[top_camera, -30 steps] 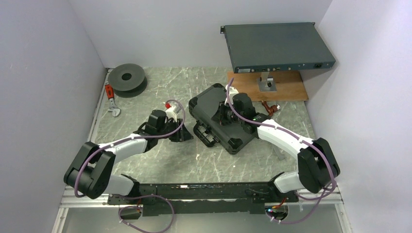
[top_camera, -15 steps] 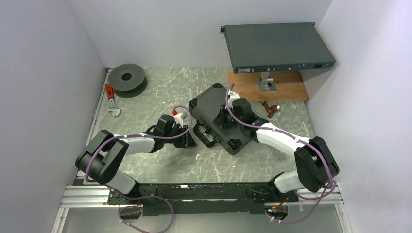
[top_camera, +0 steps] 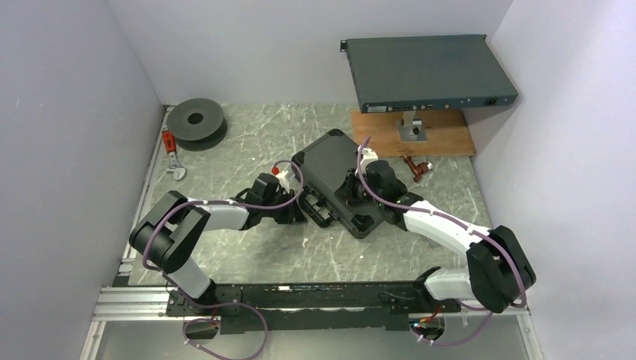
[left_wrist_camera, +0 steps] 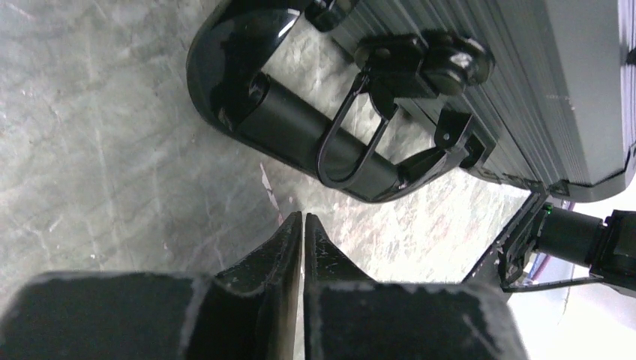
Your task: Pack up texas hold em set
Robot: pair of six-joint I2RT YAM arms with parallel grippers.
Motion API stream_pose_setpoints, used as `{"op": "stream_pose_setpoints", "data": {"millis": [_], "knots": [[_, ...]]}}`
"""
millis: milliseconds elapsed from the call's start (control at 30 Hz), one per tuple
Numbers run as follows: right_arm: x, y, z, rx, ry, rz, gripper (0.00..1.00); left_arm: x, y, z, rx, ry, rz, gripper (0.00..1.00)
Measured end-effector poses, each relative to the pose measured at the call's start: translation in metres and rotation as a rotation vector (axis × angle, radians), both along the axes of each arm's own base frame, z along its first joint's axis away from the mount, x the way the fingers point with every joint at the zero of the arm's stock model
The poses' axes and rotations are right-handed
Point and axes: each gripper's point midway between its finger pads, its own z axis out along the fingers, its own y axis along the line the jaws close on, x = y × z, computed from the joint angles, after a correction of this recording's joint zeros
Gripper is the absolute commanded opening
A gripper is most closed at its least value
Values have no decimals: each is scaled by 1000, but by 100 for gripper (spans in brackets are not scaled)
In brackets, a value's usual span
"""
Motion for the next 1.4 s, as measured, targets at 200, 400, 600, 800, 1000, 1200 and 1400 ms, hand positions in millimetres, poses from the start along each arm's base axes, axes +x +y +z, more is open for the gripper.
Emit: {"op": "stream_pose_setpoints", "data": {"millis": [200,400,600,800,1000,1200,1400], "knots": [[-3,-2,0,4,1,-6,11,10,-5,0,20,-15,24,2],[-3,-2,0,5,2,-7,11,19,-8,-3,41,-5,52,0],[-3,-2,-1,8,1,-7,11,19,-9,-4,56,0,56,0],[-3,-2,0,11,1,-9,11,17,-12,-5,64,2,51,0],[-3,-2,-1,11,1,-9,11,13,-14,-2,75,-9,50,0],[-3,-2,-1,12,0,-8,11,22,-23,21,61,-64,60,0],[-3,-2,-1,12,1,-8,11,26,-24,27,59,-81,69,0]]}}
